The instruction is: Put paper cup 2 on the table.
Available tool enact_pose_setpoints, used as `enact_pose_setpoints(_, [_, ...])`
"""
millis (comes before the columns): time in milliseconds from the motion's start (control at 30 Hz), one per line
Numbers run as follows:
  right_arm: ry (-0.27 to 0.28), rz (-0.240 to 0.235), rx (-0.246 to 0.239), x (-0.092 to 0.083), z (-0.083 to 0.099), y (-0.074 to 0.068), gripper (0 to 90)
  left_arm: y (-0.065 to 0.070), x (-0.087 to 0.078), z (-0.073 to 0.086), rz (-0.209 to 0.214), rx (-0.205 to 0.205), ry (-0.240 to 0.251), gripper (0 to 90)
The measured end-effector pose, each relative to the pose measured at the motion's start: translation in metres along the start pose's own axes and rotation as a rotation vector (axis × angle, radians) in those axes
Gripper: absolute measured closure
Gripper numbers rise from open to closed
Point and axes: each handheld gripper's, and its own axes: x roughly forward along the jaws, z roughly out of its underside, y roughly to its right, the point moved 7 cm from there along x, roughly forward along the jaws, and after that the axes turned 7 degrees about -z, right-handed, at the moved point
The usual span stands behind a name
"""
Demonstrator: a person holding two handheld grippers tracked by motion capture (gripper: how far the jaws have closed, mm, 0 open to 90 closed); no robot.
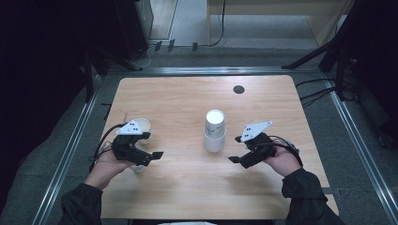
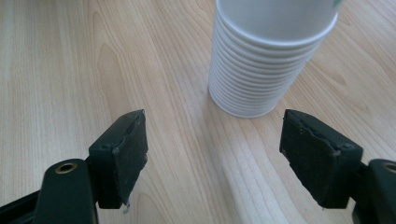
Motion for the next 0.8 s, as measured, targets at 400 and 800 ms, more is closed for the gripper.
enact_pose_setpoints(400, [-0.003,0.045,0.041,-0.014,0.019,-0.007,23.6,0.024,0.026,-0.025,0.038,0.054,0.014,8.6])
enact_pose_setpoints(800, [0.011,0.07,0.06,-0.024,0.026,-0.013,23.6,0.048,0.04,-0.039,0.056,0.087,0.02,8.6])
